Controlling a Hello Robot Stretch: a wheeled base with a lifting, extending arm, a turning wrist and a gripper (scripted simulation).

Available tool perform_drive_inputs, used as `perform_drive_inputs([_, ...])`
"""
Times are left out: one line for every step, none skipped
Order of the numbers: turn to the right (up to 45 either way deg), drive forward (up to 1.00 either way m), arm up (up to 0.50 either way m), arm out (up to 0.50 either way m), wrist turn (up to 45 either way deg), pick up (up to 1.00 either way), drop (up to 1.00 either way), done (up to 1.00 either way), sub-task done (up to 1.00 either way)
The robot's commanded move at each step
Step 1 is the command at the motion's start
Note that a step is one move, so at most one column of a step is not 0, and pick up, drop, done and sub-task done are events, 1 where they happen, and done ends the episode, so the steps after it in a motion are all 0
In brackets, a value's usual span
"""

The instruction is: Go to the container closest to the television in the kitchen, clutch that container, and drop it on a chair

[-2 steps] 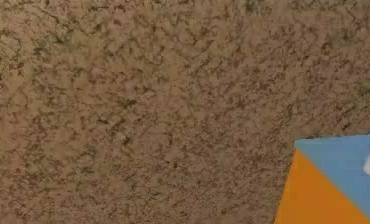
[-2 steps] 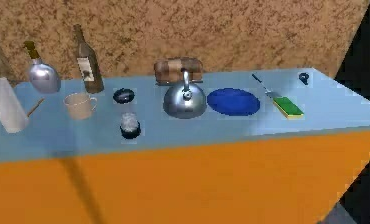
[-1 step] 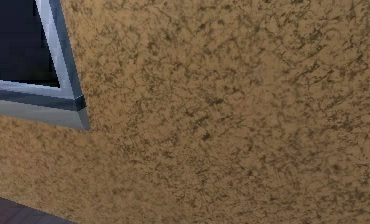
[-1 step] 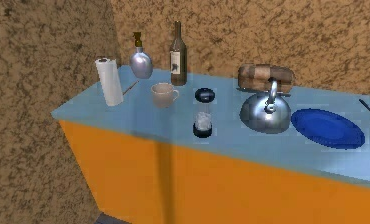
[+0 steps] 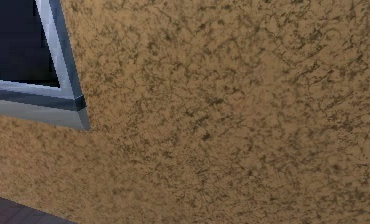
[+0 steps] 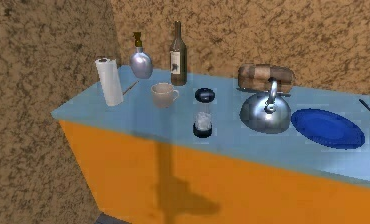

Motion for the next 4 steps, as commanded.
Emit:
perform_drive_inputs([0.0,0.0,0.38,0.0,0.0,0.0,0.0,0.0,0.0])
perform_drive_inputs([0.0,0.0,0.0,0.46,0.0,0.0,0.0,0.0,0.0])
perform_drive_inputs([0.0,0.0,0.0,0.0,45.0,0.0,0.0,0.0,0.0])
perform_drive_inputs([0.0,0.0,0.0,0.0,45.0,0.0,0.0,0.0,0.0])
